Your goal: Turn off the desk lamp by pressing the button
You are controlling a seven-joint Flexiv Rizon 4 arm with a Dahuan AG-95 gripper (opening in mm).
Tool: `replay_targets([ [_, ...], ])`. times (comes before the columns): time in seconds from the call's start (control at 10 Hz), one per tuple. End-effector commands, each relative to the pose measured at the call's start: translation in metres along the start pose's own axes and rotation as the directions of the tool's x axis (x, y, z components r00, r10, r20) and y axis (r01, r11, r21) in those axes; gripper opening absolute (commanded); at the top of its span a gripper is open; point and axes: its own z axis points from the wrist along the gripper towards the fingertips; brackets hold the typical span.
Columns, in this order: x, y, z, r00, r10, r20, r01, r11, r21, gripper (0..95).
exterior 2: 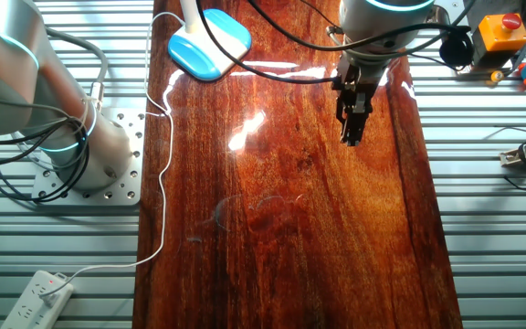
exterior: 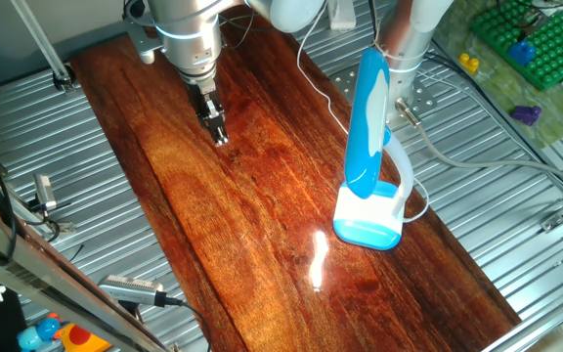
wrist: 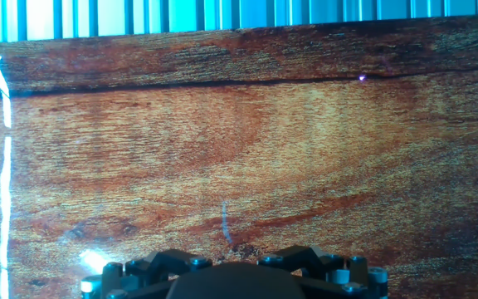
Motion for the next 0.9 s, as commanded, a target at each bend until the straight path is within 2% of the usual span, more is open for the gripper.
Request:
replay_targets([
  [0.1, 0.0001, 0.0000, 0.0000, 0.955, -0.280, -0.094, 0.280, 0.960, -0.017, 0.0],
  [0.9, 0.0001, 0.0000, 0.0000, 0.959, -0.267, -0.100, 0.267, 0.964, -0.009, 0.0],
])
